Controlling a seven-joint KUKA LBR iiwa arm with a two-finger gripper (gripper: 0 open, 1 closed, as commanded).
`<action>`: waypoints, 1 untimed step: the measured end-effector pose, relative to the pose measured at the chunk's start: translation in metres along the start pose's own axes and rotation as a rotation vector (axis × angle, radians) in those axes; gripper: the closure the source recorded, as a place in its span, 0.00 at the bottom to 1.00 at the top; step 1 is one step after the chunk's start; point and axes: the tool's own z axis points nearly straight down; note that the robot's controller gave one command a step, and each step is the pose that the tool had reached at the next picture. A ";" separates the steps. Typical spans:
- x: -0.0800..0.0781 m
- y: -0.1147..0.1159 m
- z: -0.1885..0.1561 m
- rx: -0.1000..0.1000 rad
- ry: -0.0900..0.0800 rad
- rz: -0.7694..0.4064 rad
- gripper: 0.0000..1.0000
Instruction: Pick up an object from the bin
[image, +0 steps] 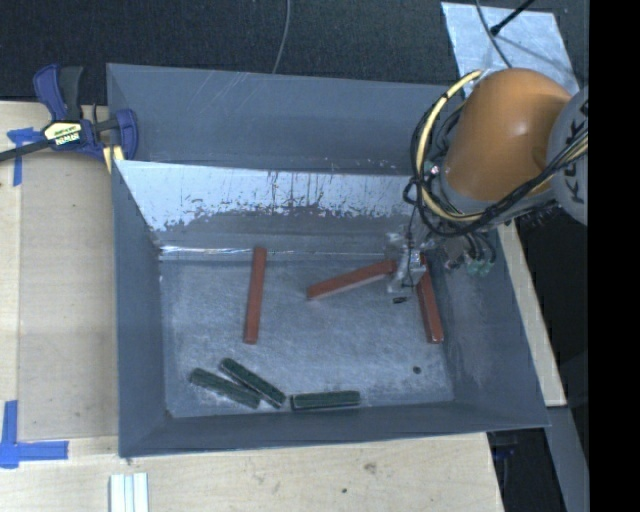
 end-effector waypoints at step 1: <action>0.000 0.000 0.000 0.000 0.000 0.000 1.00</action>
Offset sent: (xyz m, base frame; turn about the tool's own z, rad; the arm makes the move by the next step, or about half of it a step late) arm 0.0129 -0.0608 0.0927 -0.3033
